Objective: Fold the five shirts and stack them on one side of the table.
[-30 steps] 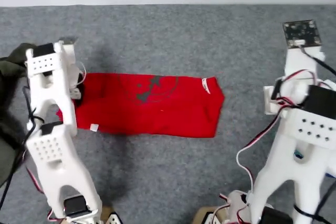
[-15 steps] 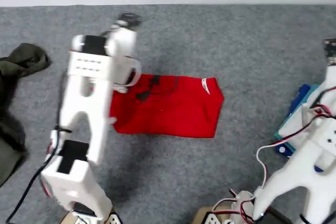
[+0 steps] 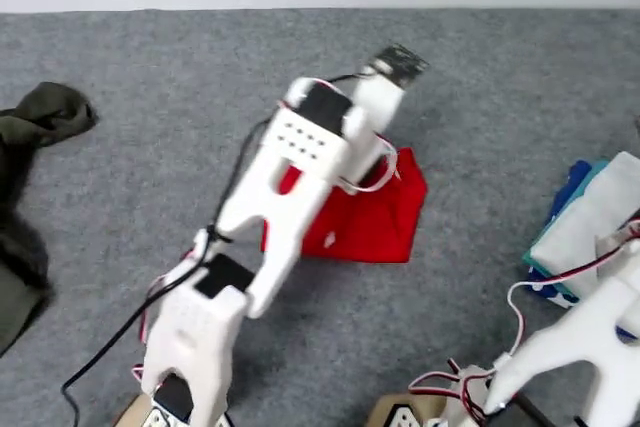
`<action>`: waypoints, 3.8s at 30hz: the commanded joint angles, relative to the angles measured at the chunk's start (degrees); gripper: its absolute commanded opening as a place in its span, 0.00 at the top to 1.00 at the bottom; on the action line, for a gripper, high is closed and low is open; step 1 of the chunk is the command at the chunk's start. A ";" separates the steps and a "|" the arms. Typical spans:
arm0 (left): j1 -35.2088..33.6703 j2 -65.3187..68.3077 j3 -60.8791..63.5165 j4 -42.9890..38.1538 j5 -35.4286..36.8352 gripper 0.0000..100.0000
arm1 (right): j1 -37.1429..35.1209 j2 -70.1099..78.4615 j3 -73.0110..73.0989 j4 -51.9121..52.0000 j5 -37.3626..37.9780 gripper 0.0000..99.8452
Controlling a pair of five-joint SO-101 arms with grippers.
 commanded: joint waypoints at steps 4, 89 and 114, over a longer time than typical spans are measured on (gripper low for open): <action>6.07 7.12 -11.30 1.23 1.93 1.00 | 0.66 -1.98 -0.44 0.31 0.79 0.99; -47.30 -61.98 51.82 -3.34 1.32 0.99 | -47.69 29.76 -3.08 -30.81 -17.85 0.99; -47.30 -64.00 53.49 -5.98 -3.08 0.99 | -55.52 31.16 -19.60 -12.09 -27.69 0.98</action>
